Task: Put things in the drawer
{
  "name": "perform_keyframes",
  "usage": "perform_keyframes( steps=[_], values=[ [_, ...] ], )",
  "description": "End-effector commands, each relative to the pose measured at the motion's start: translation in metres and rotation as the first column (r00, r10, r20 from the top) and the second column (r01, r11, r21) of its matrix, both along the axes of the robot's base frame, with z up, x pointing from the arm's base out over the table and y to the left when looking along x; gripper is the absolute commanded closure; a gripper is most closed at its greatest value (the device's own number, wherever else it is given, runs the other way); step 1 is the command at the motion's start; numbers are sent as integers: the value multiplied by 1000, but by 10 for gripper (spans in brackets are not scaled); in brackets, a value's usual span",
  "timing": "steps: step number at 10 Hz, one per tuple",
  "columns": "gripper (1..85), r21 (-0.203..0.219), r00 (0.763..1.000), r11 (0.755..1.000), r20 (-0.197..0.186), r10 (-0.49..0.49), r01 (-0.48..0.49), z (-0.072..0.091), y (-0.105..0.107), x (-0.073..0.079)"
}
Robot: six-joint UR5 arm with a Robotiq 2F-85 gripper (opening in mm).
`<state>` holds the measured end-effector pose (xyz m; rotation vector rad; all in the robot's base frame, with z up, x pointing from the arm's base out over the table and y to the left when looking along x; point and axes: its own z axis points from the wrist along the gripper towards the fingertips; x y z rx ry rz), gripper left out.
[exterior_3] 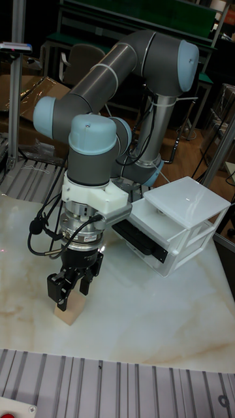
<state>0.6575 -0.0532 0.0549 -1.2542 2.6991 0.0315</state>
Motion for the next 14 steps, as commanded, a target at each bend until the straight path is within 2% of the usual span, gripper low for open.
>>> perform_keyframes(
  steps=[1, 6, 9, 14],
  values=[
    [237, 19, 1000, 1000, 3, -10, 10, -2, 0, -4],
    [240, 24, 1000, 1000, 22, -6, 5, -7, 0, -3],
    [250, 29, 999, 1000, 44, -1, 0, -10, 1, 2],
    [280, 38, 999, 999, 44, -3, 1, -11, 3, 2]
  ],
)
